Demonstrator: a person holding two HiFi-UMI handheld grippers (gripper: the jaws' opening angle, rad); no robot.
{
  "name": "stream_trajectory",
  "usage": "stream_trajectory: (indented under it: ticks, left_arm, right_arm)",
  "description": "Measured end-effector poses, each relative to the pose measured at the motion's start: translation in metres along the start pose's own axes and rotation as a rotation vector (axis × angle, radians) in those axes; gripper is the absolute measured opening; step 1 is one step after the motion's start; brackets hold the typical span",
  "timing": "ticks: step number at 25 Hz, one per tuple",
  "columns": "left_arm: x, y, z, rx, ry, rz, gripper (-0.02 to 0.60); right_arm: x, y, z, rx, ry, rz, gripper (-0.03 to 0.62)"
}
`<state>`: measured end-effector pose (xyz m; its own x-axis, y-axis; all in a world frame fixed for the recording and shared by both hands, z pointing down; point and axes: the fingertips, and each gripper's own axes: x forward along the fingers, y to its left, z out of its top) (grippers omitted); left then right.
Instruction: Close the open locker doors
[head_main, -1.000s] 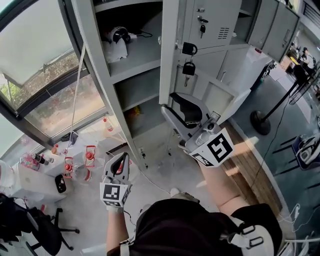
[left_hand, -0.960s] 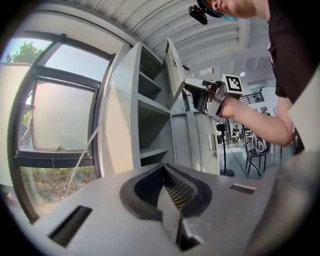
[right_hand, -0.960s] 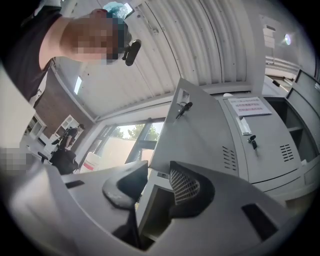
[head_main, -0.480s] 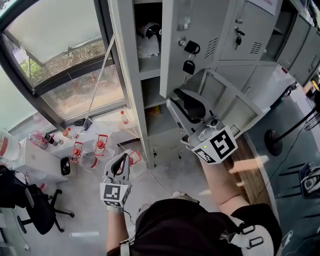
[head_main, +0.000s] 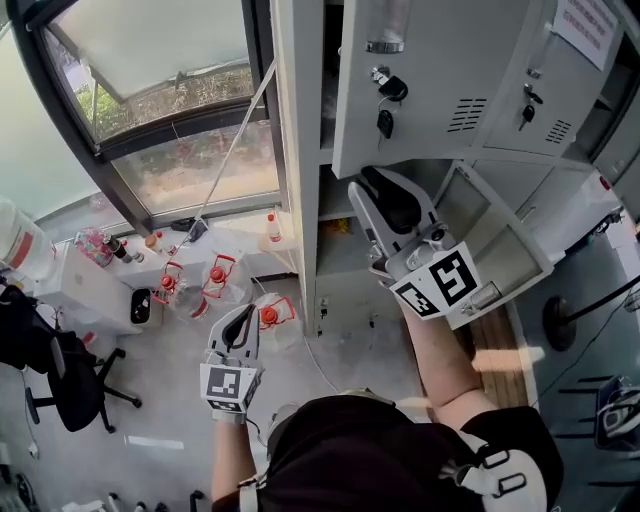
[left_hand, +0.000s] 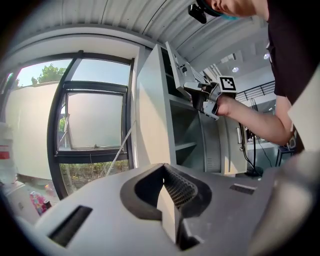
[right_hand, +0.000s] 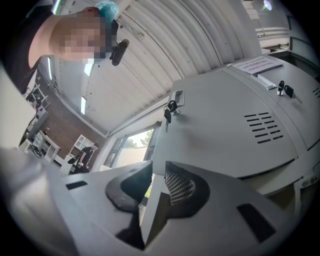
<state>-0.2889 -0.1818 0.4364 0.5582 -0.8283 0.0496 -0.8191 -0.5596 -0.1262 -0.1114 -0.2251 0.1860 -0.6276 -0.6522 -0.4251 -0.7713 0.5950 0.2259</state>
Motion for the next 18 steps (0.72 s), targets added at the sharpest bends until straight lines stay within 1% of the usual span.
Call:
stream_trajectory:
  ticks: [11,18]
  left_arm:
    - [-0.014,0.013,-0.006,-0.015,0.025,0.132,0.008]
    - [-0.024,0.015,-0.011,-0.033,0.039,0.181,0.009]
  right_arm:
    - [0.026,-0.018,-0.013,0.05,-0.01,0.032,0.081]
    - [0.038,-0.022,-0.017,0.067,-0.005,0.035,0.077]
